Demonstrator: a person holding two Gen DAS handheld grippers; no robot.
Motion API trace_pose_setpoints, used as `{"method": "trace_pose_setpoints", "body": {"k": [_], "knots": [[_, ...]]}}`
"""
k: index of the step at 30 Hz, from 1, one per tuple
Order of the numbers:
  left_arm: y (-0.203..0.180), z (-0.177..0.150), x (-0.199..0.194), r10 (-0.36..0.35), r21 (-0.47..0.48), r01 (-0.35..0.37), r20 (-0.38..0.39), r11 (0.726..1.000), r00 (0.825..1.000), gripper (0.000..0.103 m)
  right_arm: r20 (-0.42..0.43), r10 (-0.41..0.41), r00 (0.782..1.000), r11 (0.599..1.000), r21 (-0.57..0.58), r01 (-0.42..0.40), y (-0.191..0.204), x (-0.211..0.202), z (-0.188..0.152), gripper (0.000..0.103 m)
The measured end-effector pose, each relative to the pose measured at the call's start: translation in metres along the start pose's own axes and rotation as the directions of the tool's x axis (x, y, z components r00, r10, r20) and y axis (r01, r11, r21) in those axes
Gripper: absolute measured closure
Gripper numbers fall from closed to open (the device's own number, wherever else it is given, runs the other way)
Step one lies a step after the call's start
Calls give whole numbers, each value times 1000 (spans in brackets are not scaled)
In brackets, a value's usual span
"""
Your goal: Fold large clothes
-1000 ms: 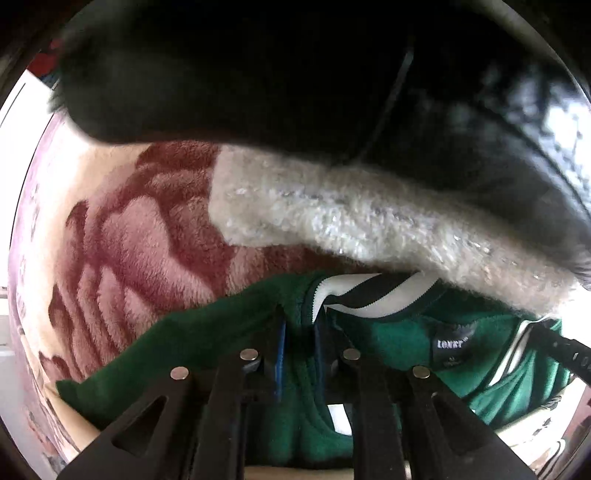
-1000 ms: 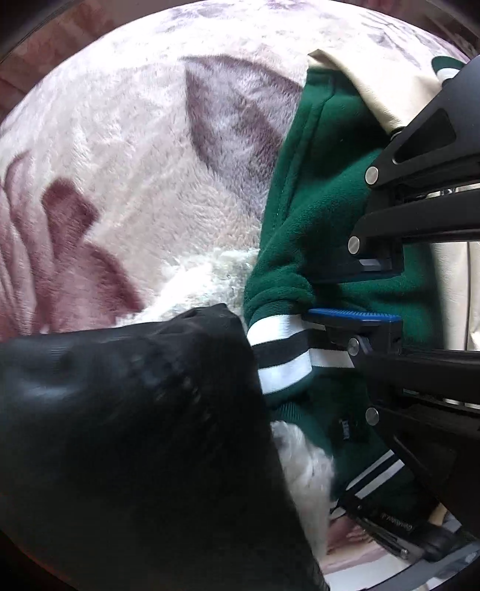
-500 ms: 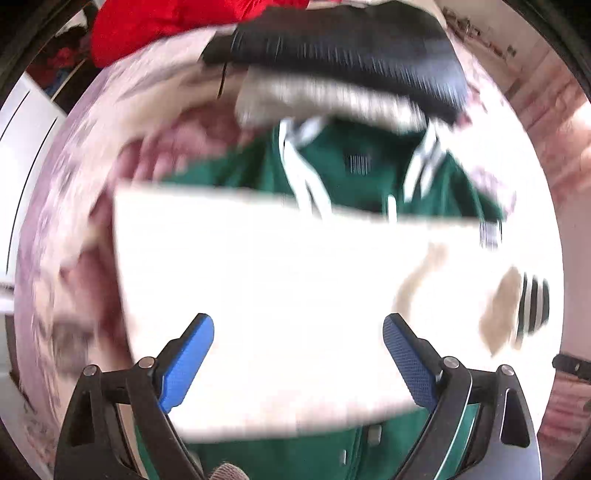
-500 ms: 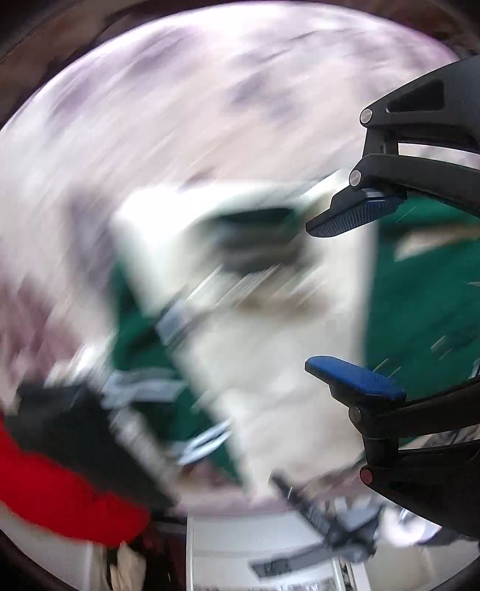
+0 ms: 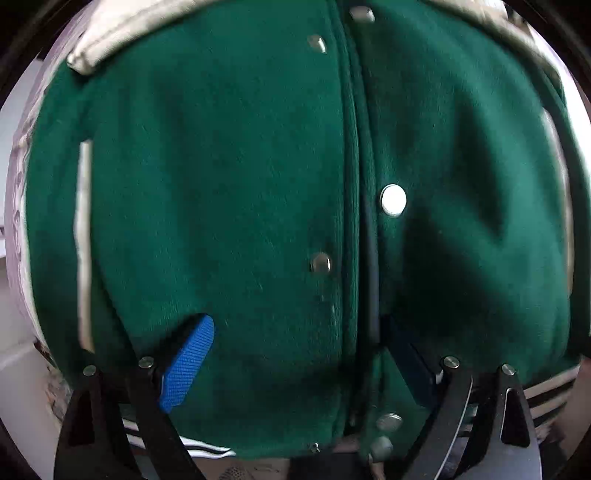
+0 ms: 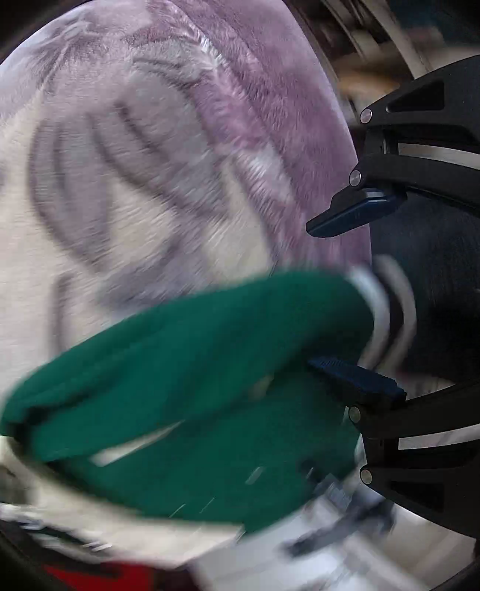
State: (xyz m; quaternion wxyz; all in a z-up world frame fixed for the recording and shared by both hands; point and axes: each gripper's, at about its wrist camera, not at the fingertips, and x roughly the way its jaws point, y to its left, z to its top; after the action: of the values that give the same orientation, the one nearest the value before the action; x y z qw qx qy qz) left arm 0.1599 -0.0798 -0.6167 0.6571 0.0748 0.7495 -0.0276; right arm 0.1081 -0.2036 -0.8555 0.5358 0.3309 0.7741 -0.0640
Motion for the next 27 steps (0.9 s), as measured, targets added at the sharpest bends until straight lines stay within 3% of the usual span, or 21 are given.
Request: {"method": "trace_pose_setpoints", "body": {"k": [2, 5, 12, 15, 18, 20, 21, 24, 26, 27], "knots": [[-4, -3, 3, 8, 22, -8, 18, 1000, 1000, 1, 38, -105, 994, 994, -3, 105, -14, 17, -6, 34], [-4, -6, -9, 16, 33, -18, 64, 999, 998, 1, 16, -59, 998, 995, 77, 57, -27, 18, -11, 34], [19, -11, -56, 2, -110, 18, 184, 994, 983, 1, 175, 66, 982, 994, 75, -81, -37, -86, -16, 34], [24, -15, -58, 9, -175, 26, 197, 984, 980, 1, 223, 97, 970, 992, 53, -112, -49, -115, 16, 34], [20, -29, -46, -5, -231, 48, 183, 972, 983, 1, 251, 87, 964, 996, 1, -90, -37, -115, 69, 35], [12, -35, -31, 23, -250, 18, 163, 968, 986, 1, 257, 121, 959, 992, -53, -111, -26, -105, 110, 38], [4, -38, -22, 40, -255, -1, 146, 967, 988, 1, 252, 145, 957, 989, -78, -129, -19, -99, 126, 47], [-18, -47, 1, 119, -254, -92, 92, 963, 989, 1, 183, 143, 973, 983, -140, -118, -7, -73, 173, 97], [-25, -47, 7, 164, -262, -134, 96, 956, 982, 1, 202, 101, 974, 987, -142, -73, -18, -69, 183, 97], [-26, -47, 9, 178, -276, -148, 89, 950, 980, 1, 193, 125, 973, 985, -139, -99, -25, -71, 185, 97]]}}
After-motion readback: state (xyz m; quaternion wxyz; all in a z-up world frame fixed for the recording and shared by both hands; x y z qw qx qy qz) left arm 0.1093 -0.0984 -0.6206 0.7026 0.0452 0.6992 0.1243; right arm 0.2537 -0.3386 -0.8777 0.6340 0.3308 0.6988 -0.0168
